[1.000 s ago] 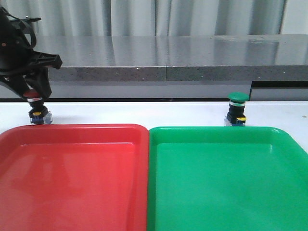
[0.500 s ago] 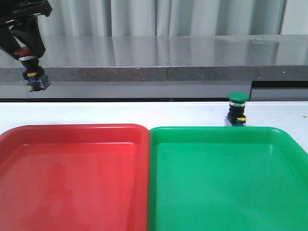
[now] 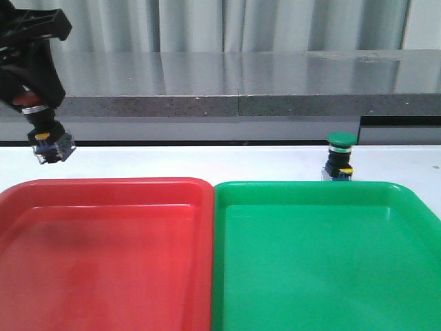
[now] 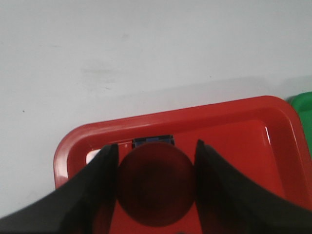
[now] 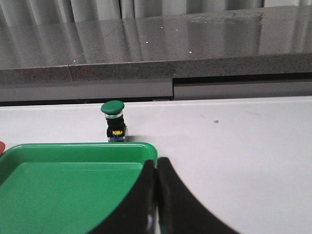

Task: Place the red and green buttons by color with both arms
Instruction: 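Carry the red button forward and lower it into the red tray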

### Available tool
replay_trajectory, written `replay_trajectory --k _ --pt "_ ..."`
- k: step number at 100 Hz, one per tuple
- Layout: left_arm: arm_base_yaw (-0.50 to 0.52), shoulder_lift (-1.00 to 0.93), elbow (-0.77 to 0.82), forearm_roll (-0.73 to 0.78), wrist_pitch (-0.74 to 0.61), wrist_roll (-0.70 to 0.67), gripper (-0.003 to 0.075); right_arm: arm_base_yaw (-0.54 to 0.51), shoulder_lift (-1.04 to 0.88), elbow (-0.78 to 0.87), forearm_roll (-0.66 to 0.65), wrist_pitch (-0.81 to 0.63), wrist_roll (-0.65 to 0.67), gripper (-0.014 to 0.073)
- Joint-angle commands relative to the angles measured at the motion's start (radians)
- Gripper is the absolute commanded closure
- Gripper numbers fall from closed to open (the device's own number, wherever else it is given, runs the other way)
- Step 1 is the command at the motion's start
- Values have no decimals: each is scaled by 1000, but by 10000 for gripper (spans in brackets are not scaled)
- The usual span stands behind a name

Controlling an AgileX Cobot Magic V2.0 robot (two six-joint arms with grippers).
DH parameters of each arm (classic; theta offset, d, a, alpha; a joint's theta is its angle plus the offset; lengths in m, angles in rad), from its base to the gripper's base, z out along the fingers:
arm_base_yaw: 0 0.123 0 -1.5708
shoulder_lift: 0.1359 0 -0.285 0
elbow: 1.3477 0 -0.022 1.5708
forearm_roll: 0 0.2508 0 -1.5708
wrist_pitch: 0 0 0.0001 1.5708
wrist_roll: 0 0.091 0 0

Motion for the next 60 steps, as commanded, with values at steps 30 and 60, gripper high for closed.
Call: replay_trajectory --k 30,60 --pt "-94 -69 163 -28 -205 -25 552 -4 -16 -14 -1 -87 -2 661" --pt "-95 6 165 -34 -237 -25 552 -4 -16 -14 -1 -87 -2 661"
